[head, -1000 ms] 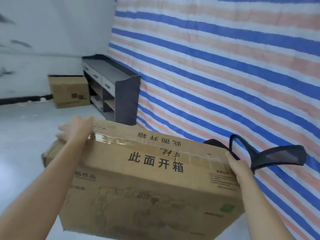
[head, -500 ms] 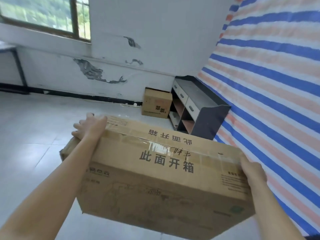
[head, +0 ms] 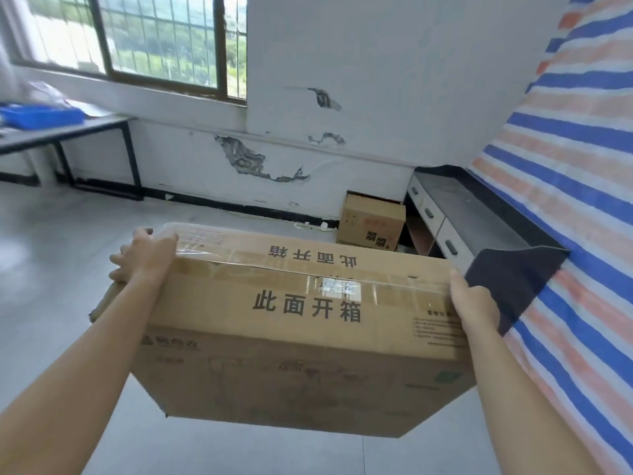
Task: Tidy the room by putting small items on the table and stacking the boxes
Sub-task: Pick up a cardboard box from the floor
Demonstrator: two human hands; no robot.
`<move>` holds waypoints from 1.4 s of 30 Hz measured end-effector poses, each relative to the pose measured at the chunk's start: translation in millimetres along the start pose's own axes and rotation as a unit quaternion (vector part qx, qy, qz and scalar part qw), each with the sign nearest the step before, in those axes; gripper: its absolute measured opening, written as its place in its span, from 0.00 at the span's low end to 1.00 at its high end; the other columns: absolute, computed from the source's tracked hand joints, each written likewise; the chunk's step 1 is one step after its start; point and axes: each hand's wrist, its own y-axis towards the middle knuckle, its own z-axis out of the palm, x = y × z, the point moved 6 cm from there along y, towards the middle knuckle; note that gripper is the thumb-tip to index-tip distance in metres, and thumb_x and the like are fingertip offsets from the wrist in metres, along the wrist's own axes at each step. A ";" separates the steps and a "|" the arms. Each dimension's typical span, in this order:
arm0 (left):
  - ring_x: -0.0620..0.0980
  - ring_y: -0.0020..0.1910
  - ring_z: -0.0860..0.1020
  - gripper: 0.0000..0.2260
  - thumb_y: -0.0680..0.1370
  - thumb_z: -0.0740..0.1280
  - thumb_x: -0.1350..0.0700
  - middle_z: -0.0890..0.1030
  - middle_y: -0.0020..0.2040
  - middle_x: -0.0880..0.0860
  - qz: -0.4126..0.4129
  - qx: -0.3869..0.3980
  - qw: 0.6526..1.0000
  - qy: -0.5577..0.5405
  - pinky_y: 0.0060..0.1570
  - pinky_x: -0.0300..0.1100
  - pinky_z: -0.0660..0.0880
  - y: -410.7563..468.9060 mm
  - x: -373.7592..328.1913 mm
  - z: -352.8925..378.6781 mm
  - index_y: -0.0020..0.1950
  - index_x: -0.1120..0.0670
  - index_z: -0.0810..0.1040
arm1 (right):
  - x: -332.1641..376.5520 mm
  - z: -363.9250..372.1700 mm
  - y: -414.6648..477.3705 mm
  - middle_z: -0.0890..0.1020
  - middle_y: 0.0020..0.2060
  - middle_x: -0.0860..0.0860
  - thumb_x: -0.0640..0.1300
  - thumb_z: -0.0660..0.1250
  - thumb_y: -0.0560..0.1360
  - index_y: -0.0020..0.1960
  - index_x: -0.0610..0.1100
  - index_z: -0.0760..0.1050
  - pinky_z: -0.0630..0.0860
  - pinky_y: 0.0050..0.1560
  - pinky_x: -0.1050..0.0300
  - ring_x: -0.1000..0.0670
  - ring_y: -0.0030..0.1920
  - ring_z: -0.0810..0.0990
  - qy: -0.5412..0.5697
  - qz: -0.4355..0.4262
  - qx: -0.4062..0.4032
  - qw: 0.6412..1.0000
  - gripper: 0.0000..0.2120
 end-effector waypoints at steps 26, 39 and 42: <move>0.60 0.67 0.62 0.22 0.76 0.61 0.51 0.70 0.65 0.63 -0.085 -0.040 0.994 -0.055 0.65 0.52 0.56 294.7 -91.7 216.3 0.69 0.52 0.66 | 269.7 215.6 291.3 0.74 0.62 0.38 0.63 0.50 0.77 0.67 0.36 0.67 0.70 0.59 0.48 0.38 0.61 0.73 -0.064 -0.060 0.058 0.994 0.34; 0.61 0.67 0.62 0.20 0.76 0.61 0.53 0.68 0.64 0.64 -0.071 -0.020 0.996 -0.040 0.65 0.57 0.59 439.3 -143.4 315.5 0.67 0.53 0.66 | 361.0 315.5 404.3 0.75 0.59 0.36 0.61 0.53 0.78 0.64 0.33 0.69 0.71 0.56 0.46 0.36 0.58 0.74 -0.047 -0.023 0.038 0.998 0.33; 0.62 0.67 0.61 0.19 0.76 0.61 0.52 0.68 0.64 0.64 -0.085 -0.027 0.995 -0.040 0.66 0.57 0.59 474.5 -156.7 341.5 0.66 0.53 0.66 | 386.2 347.5 442.6 0.76 0.59 0.37 0.62 0.53 0.77 0.64 0.35 0.69 0.71 0.55 0.46 0.36 0.57 0.75 -0.048 -0.014 0.058 0.997 0.32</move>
